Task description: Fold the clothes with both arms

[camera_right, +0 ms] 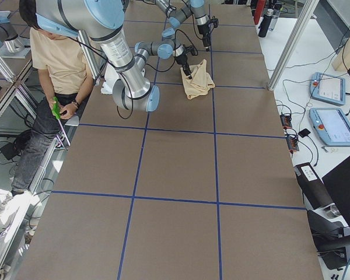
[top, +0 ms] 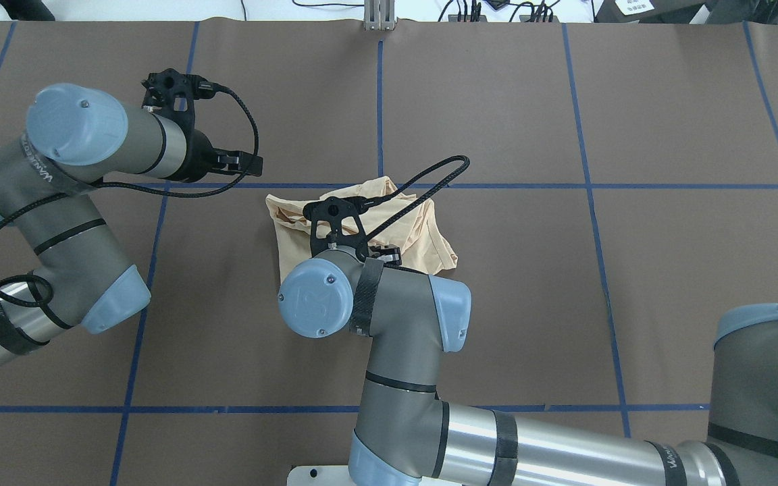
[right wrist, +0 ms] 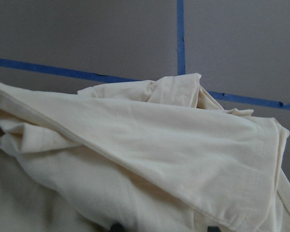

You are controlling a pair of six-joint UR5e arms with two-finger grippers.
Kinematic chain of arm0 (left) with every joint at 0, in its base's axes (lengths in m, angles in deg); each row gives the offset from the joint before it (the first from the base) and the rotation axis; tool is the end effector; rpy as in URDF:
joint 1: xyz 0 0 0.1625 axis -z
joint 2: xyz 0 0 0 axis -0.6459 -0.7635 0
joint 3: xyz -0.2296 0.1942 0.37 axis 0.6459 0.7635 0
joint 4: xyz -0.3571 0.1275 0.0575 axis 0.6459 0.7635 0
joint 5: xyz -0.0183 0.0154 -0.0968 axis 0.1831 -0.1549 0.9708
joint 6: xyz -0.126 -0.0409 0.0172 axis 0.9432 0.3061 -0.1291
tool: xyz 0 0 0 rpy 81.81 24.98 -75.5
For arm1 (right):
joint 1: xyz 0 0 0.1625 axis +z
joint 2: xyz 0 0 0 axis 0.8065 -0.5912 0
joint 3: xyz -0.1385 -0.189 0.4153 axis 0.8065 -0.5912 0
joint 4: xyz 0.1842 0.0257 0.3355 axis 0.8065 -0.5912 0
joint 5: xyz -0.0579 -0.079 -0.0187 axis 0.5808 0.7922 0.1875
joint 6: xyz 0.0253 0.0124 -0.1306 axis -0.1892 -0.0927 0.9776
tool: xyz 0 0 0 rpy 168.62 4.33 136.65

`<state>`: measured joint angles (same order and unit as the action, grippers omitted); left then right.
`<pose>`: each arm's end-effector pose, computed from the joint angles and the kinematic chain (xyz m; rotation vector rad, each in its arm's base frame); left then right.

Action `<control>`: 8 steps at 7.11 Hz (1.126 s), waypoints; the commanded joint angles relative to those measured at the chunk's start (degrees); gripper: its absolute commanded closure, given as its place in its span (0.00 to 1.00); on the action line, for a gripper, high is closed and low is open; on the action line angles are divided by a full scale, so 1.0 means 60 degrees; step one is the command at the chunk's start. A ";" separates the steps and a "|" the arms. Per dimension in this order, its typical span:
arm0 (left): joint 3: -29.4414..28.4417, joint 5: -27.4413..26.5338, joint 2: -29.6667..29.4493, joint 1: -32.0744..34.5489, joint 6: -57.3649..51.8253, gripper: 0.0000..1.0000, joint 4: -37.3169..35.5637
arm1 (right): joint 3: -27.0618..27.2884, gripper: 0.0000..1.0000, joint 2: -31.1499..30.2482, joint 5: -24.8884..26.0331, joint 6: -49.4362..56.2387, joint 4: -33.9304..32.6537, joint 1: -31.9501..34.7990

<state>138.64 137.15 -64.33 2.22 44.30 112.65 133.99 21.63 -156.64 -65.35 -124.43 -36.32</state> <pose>0.4268 -0.5255 0.3820 0.4422 0.9604 -0.0288 -0.6984 -0.4019 0.2380 0.5055 -0.6002 0.0957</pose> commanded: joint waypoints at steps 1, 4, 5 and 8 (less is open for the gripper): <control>0.0000 0.0000 0.0000 0.0000 0.0000 0.00 0.0000 | 0.0025 1.00 0.0030 0.0060 0.0487 0.0035 0.0562; 0.0015 0.0000 -0.0015 -0.0014 0.0088 0.00 0.0000 | -0.0570 1.00 0.0030 0.0074 0.1309 0.0413 0.1545; 0.0029 0.0000 0.0000 0.0000 0.0088 0.00 0.0000 | -0.1619 1.00 0.0030 0.0191 0.1296 0.2215 0.1591; 0.0248 0.0044 0.0044 0.0000 0.0059 0.00 -0.0014 | -0.2319 0.00 0.0687 -0.0984 0.1136 0.3478 0.2042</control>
<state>139.33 137.27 -64.22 2.19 44.79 112.64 120.66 23.89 -157.32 -58.17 -104.74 -25.81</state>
